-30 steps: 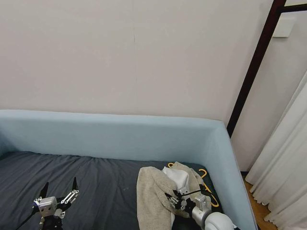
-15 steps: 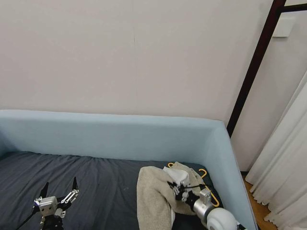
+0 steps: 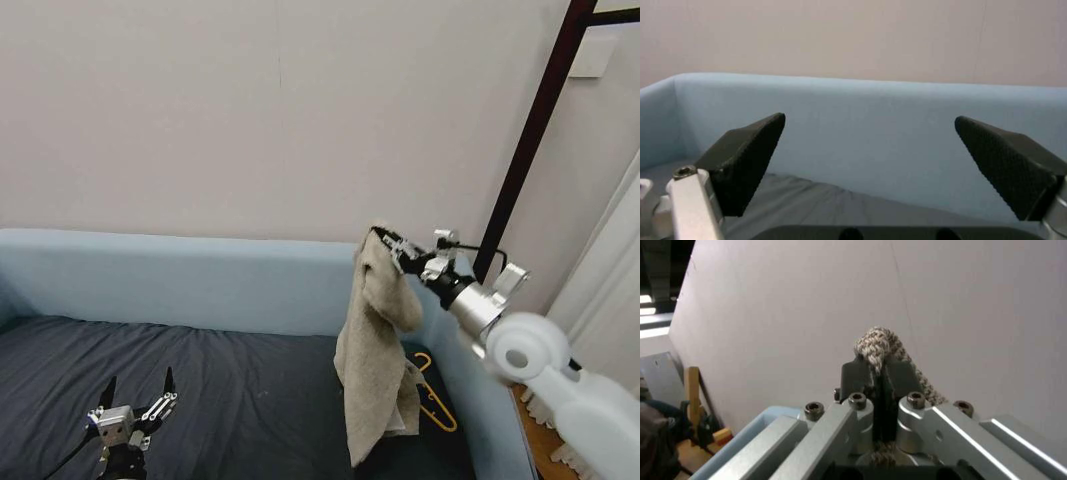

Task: Pick up the clothes from the sofa and hang them on the clothes hanger.

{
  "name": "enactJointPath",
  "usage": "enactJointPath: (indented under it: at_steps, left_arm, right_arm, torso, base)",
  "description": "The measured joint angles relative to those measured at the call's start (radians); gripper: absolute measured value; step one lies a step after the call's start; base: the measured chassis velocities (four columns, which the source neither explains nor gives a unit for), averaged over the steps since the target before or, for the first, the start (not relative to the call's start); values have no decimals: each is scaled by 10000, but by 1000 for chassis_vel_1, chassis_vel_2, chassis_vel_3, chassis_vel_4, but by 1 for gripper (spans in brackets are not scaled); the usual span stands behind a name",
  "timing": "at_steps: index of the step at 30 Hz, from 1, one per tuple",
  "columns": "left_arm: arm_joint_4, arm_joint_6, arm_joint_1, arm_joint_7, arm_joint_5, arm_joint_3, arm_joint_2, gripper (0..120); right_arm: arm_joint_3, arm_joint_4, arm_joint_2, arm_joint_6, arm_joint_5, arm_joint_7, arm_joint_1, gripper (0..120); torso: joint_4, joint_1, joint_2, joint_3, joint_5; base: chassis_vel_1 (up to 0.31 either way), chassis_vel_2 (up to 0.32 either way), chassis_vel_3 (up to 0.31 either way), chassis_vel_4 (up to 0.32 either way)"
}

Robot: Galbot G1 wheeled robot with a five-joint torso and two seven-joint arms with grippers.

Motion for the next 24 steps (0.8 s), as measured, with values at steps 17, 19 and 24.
enactJointPath:
  at_steps: [17,19,24]
  left_arm:
    - [145,-208,3,-86,-182,-52,98,100]
    - [199,-244,-23,-121,-184,-51,99,100]
    - [303,-330,-17,-230,-201,-142,152,100]
  right_arm:
    - [-1092,-3408,-677,-986,979,-426,5550,0]
    - [-1308,-2975,-581,-1010,1067,-495,5404,0]
    - [-2240,-1661,-96,-802,631,-893,3940,0]
  torso:
    - [-1,0,0,-2,-4]
    - [1,-1,1,-2,-6]
    - [4,-1,0,-2,-6]
  base:
    - [0,0,0,0]
    - [0,0,0,0]
    - [0,0,0,0]
